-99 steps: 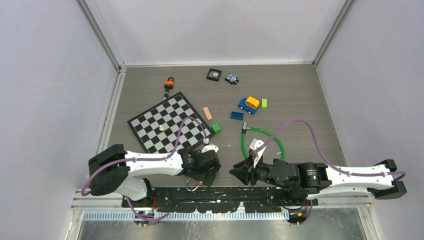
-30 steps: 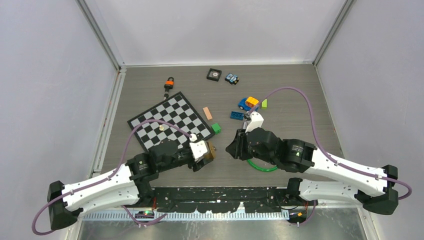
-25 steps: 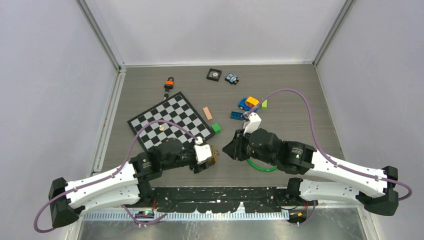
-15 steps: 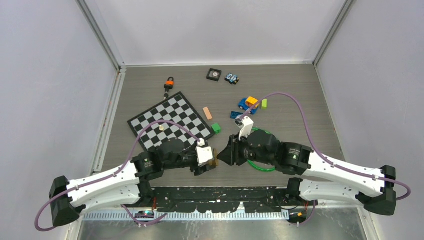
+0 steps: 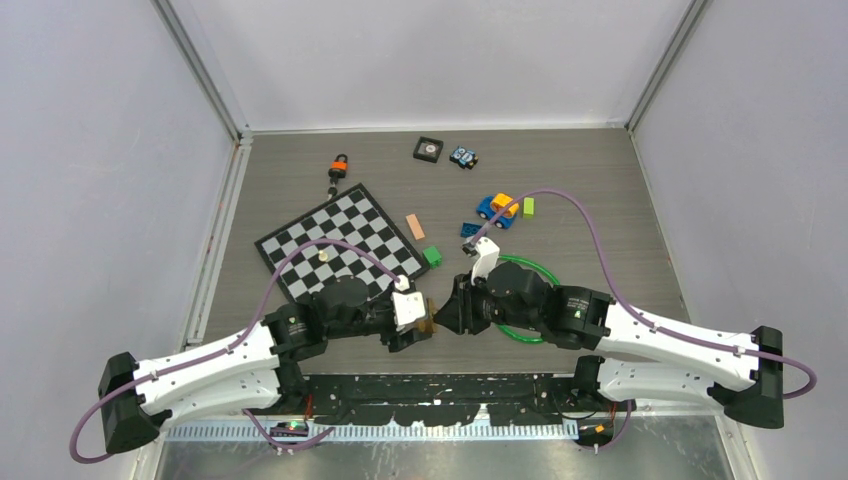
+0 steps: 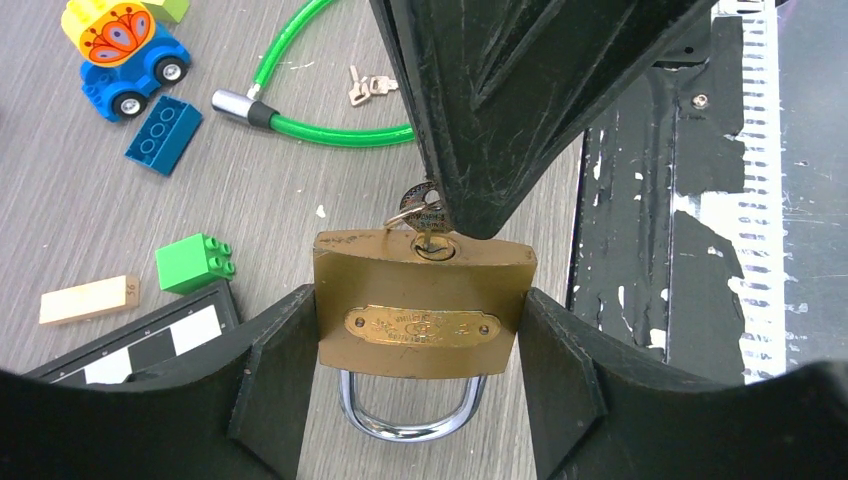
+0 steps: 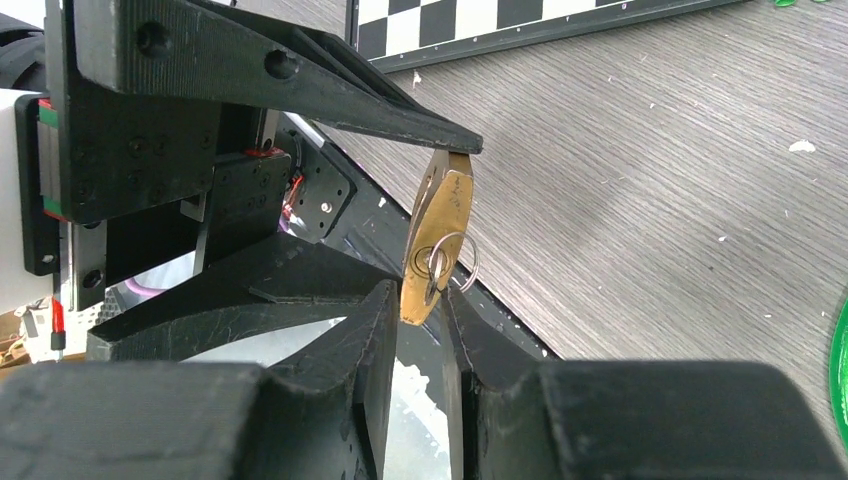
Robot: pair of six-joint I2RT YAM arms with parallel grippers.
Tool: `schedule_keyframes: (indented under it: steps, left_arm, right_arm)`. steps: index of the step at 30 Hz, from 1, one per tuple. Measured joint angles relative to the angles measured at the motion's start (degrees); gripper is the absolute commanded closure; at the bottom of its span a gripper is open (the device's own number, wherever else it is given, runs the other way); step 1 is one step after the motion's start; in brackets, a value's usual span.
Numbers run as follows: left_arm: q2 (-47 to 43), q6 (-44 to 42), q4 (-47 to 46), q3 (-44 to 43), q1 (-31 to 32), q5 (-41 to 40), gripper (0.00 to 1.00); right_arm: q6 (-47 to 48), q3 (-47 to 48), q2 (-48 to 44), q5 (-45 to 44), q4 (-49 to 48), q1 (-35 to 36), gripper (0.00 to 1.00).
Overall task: Lock with the key
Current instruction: Remove the key from the lock.
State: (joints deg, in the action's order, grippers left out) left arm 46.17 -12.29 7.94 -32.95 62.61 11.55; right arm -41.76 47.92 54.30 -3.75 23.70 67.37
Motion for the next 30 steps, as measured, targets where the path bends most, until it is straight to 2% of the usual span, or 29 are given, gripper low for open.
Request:
schedule_keyframes:
  steps: [10, 16, 30]
  left_arm:
    - [0.0, 0.5, 0.0, 0.0, 0.0, 1.2, 1.0]
    - [0.3, 1.4, 0.0, 0.0, 0.0, 1.7, 1.0]
    - [1.1, 1.8, -1.7, 0.1, 0.0, 1.7, 1.0]
  right_arm:
    - [0.0, -1.0, 0.0, -0.9, -1.1, 0.0, 0.8]
    - [0.5, -1.0, 0.0, -1.3, -1.4, 0.0, 0.99]
    - [2.8, -1.4, -2.2, -2.6, 0.3, 0.0, 0.99]
